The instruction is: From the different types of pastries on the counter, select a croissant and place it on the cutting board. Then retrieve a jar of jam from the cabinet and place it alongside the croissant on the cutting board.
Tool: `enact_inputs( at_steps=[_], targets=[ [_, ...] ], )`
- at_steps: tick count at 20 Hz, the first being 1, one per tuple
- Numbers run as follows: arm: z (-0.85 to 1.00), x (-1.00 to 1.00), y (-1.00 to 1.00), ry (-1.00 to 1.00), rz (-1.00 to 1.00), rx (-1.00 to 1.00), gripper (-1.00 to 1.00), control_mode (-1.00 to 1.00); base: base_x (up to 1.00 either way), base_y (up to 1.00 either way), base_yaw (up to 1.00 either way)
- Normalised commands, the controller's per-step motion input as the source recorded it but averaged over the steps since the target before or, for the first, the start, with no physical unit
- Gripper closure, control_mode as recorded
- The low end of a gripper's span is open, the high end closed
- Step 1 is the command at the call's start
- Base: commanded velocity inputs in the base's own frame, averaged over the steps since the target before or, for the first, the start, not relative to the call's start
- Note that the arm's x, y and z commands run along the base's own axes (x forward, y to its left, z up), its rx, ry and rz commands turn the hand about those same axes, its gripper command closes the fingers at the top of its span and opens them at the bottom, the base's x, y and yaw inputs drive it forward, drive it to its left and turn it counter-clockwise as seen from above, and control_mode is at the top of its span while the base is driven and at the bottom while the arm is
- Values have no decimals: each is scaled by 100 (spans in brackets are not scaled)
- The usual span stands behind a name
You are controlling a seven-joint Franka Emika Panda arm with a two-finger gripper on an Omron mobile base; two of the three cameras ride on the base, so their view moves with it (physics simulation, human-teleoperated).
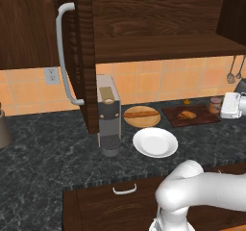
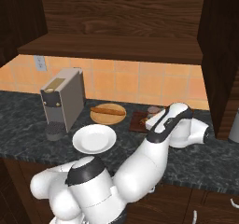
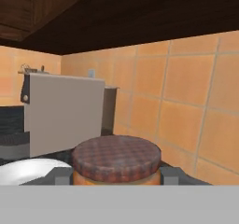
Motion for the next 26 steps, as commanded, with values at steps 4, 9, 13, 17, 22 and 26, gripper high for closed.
enact_inputs(
  at_steps=[4,9,13,17,22,26],
  targets=[
    [-16,3,0,0,-2,0,100,-100,0,0,0],
    [-30,12,0,4,-4,0,100,-100,0,0,0],
    [-27,40,2,4,-2,0,100,-100,0,0,0],
    [-19,50,-15,0,0,0,100,-100,0,0,0],
    [-37,36,-45,0,2,-2,100,-100,0,0,0],
    [-35,39,-44,0,2,0,100,-100,0,0,0]
  ],
)
